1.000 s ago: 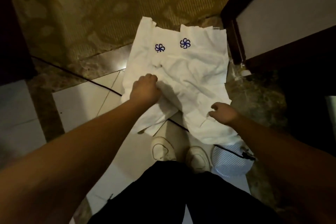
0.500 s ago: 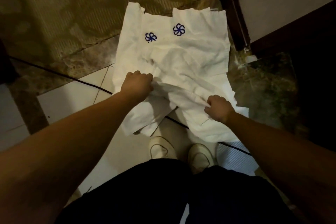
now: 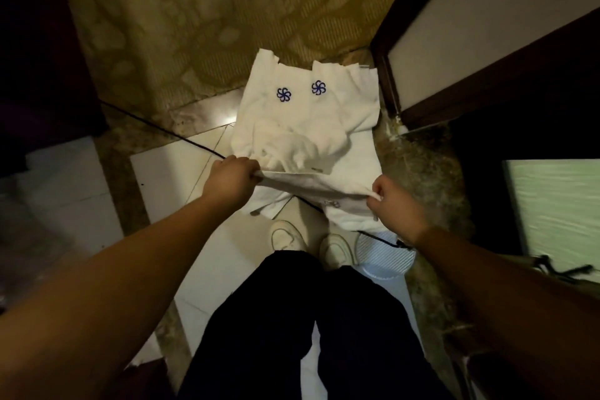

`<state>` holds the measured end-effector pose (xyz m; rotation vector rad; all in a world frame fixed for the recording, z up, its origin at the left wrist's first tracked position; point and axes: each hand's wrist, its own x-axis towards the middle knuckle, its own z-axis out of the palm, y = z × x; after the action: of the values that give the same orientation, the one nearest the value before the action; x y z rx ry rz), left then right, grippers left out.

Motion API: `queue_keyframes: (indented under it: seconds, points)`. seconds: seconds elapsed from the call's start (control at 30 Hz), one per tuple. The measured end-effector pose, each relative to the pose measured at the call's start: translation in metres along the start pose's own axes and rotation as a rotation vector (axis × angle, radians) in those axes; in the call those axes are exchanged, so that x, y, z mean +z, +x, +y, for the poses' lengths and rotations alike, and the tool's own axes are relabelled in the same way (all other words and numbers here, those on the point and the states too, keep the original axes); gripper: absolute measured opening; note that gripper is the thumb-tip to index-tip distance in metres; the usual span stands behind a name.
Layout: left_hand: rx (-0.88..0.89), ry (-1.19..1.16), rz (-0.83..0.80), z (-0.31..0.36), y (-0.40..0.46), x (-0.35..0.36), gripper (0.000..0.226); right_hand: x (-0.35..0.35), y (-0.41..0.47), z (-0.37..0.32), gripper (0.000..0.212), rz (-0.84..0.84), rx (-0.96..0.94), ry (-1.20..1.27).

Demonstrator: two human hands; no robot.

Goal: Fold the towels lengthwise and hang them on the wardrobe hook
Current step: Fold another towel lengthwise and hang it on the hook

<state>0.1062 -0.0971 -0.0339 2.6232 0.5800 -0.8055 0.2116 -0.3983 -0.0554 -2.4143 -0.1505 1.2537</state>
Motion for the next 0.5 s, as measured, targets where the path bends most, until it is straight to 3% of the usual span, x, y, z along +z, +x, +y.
queue_keyframes:
  seconds: [0.2, 0.5]
  points:
    - [-0.144, -0.306, 0.002, 0.016, -0.078, -0.094, 0.013, -0.072, -0.092, -0.084, 0.013, -0.089, -0.16, 0.219]
    - [-0.257, -0.58, 0.208, 0.048, -0.221, -0.238, 0.02, -0.182, -0.254, -0.228, 0.019, -0.148, -0.432, 0.286]
